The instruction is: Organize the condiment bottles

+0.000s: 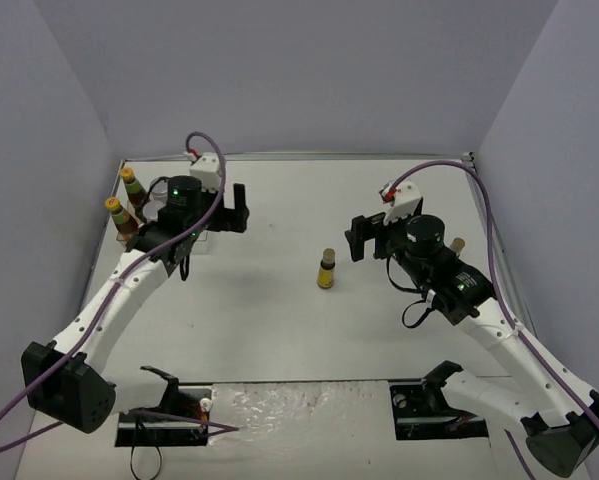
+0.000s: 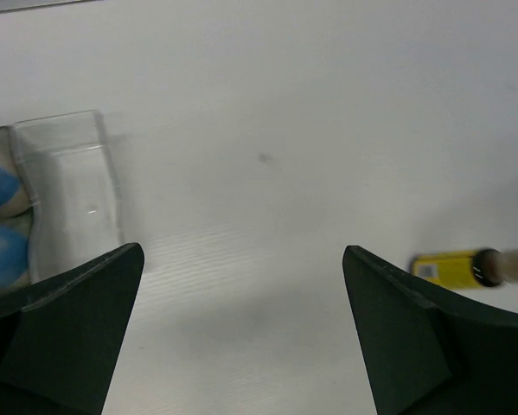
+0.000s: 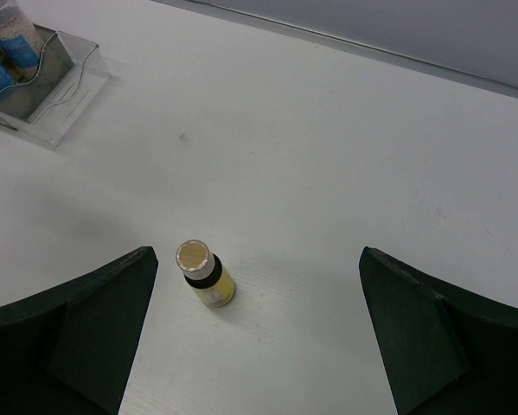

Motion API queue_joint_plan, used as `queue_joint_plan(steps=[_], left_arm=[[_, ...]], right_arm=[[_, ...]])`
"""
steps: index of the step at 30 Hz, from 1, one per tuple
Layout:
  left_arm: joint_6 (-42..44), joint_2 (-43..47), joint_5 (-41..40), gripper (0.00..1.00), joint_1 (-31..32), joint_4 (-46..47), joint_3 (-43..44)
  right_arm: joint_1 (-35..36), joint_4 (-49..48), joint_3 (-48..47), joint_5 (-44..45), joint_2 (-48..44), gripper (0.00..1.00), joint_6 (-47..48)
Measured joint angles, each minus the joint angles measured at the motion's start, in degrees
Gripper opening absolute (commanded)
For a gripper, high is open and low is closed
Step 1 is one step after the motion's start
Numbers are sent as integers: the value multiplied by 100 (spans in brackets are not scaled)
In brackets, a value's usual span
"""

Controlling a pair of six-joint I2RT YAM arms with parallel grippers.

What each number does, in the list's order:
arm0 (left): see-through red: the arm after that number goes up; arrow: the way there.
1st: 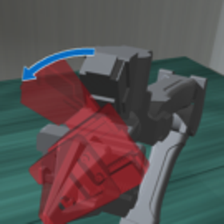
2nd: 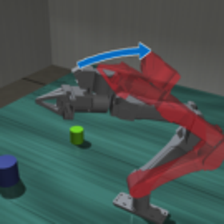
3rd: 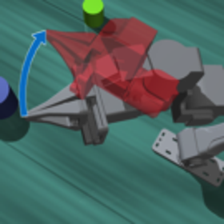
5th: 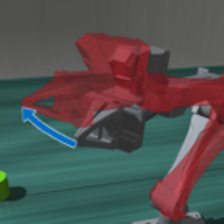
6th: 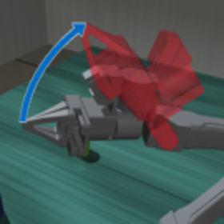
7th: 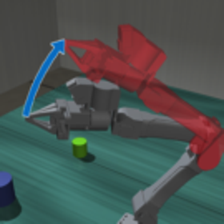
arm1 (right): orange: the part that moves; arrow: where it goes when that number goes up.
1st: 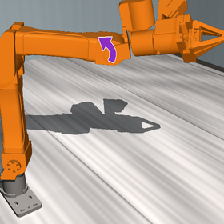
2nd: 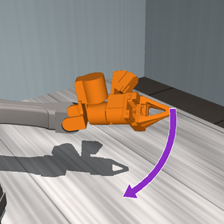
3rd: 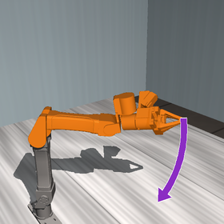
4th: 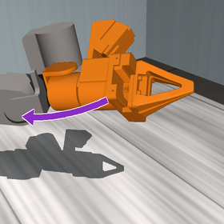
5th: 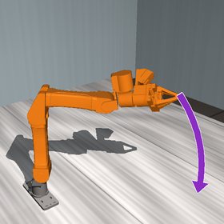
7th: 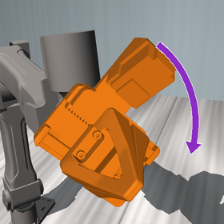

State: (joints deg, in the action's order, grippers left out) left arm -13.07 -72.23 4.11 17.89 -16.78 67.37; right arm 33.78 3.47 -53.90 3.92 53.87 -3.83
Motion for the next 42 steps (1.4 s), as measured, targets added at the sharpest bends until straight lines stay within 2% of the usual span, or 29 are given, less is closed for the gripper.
queue_joint_plan(steps=[3, 6, 11, 16, 25, 33, 37, 41, 42], left_arm=[[-10, 96, 79, 97, 999, 384, -265], [25, -182, 160, 97, 1781, 697, -405], [81, -938, 232, 97, 2550, 1209, -446], [137, -1571, 294, 96, 2915, 1599, -436], [226, -2303, 323, 81, 3086, 1931, -188], [230, -2707, 304, 51, 3156, 2246, -39], [252, -2802, 229, 21, 3156, 2325, -30], [261, -2802, 156, 2, 3156, 2322, -30], [261, -2799, 133, 1, 3156, 2314, -30]], right_arm=[[0, 79, -1, 115, -79, 100, -30], [0, 167, -20, 266, -138, 100, -55], [0, 295, -31, 535, -257, 100, -76], [0, 502, -31, 743, -457, 100, -82], [0, 718, -32, 993, -702, 100, -82], [0, 795, -32, 1129, -722, 100, -64], [0, 797, -31, 1173, -721, 100, -41], [0, 796, -33, 1219, -690, 100, 8], [0, 797, -33, 1231, -674, 100, 22]])
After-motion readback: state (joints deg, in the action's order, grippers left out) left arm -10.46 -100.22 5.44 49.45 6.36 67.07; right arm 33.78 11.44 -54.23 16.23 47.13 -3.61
